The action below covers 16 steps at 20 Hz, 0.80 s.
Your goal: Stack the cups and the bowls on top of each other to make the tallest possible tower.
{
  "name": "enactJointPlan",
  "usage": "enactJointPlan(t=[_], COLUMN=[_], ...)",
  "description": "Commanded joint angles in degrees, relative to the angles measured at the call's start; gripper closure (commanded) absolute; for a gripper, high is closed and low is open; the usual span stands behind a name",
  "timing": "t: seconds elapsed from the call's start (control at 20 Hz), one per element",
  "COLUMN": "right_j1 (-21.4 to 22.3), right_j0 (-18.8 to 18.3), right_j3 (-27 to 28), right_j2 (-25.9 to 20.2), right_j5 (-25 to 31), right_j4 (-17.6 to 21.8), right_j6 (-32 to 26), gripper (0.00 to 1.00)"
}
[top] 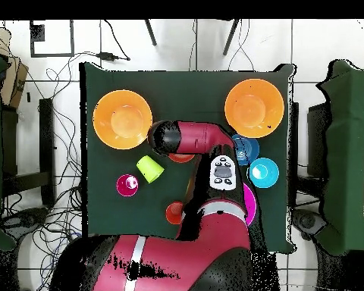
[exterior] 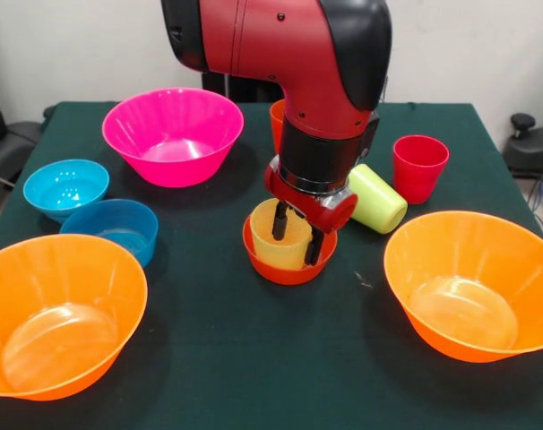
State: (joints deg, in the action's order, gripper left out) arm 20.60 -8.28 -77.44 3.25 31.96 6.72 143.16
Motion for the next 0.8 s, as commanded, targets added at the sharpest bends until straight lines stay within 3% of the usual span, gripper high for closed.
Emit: enactJointPlan(t=[0.05,0.5,0.8], right_j1=[-0.4,0.2,7.1], right_j0=[0.1,1.0,-0.1], right_j3=[1.6,0.4,-4.7], right_j2=[-7.1,-5.9,-6.7], right_j5=[2.1,2.3,2.8], right_j4=[-0.2,-0.6,0.0], right_j6=[-2.9,-1.0,-3.9], gripper=[0.0,0.0,0.0])
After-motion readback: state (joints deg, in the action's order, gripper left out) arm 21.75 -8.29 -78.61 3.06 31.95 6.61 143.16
